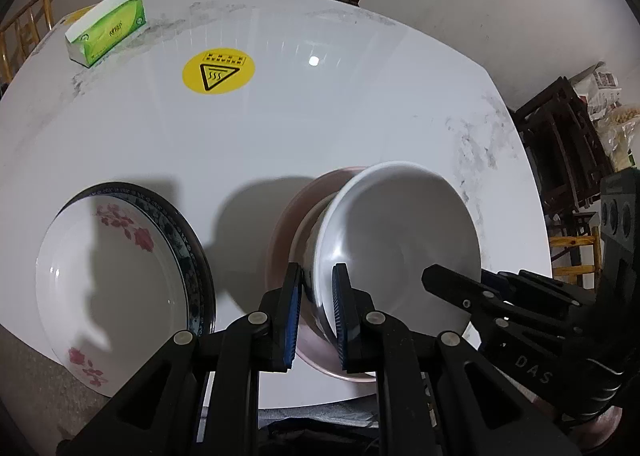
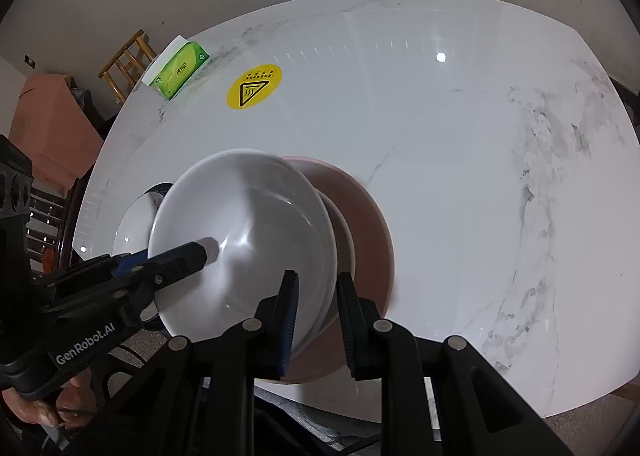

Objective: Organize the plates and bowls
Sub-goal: 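Lower the Dog bowl into the pink bowl with the left tool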

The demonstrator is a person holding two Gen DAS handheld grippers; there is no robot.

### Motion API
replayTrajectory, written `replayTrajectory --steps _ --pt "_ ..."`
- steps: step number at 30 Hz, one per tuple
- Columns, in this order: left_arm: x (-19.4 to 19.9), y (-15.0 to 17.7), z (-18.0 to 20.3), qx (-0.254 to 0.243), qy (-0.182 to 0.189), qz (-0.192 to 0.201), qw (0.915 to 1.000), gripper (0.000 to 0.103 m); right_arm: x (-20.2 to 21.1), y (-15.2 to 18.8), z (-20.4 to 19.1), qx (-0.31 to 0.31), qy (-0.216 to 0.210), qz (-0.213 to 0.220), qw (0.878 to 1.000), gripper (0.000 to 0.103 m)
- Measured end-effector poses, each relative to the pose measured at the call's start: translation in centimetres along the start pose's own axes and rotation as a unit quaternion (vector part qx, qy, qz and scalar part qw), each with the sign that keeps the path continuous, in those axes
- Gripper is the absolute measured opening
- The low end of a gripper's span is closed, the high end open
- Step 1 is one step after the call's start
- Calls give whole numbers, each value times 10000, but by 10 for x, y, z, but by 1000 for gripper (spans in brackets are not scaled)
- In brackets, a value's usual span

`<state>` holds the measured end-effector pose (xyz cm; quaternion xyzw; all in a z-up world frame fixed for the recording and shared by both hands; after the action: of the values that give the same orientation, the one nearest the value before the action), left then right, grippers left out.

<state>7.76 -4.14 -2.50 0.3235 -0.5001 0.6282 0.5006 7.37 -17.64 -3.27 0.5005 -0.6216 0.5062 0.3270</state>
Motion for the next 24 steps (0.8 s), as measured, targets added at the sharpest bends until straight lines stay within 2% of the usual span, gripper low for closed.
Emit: replayTrajectory --steps 24 --pt "-9 1 -5 65 -3 -93 9999 12 -7 1 -4 80 72 25 9999 23"
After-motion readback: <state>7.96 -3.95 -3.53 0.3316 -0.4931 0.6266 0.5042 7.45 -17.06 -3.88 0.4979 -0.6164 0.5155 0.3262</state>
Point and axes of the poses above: each gripper's, at about its wrist camera, not at the fingertips, and x roughly against the way its jaws point, z to its right, y to its underside, the point moved 2 cm from there along -x, roughly the way its jaws point
